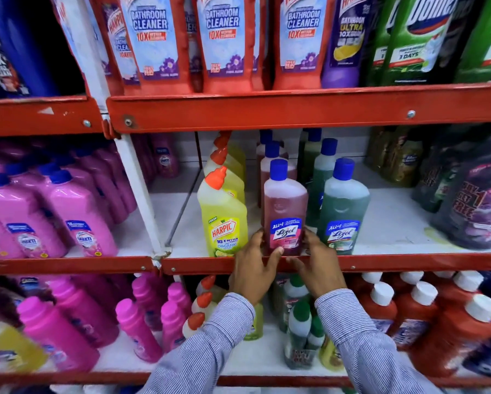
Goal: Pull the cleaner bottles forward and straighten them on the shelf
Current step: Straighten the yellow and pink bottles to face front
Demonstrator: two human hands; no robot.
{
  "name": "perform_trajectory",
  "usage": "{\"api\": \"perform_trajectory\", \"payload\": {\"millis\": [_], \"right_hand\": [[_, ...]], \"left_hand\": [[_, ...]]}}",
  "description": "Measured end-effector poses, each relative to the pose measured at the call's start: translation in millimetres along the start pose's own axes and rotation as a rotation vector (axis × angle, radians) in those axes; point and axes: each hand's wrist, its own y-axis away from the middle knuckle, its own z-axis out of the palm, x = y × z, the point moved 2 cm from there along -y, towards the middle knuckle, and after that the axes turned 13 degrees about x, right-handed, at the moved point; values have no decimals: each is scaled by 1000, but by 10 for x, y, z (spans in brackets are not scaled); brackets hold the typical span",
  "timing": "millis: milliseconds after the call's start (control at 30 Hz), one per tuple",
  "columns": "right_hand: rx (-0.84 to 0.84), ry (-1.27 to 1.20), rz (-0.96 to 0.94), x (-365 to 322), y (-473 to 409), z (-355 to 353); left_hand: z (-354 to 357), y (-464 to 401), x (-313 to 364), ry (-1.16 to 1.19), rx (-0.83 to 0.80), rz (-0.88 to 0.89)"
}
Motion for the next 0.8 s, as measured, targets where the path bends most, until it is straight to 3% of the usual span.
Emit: {"api": "perform_trajectory", "payload": {"millis": [433,800], "right_hand": [[48,-10,31,80,14,-14],[85,-52,-39,121,22,-110]], "left_hand": [[-6,-44,38,-110,19,-4],[5,34,74,14,77,-93]]}}
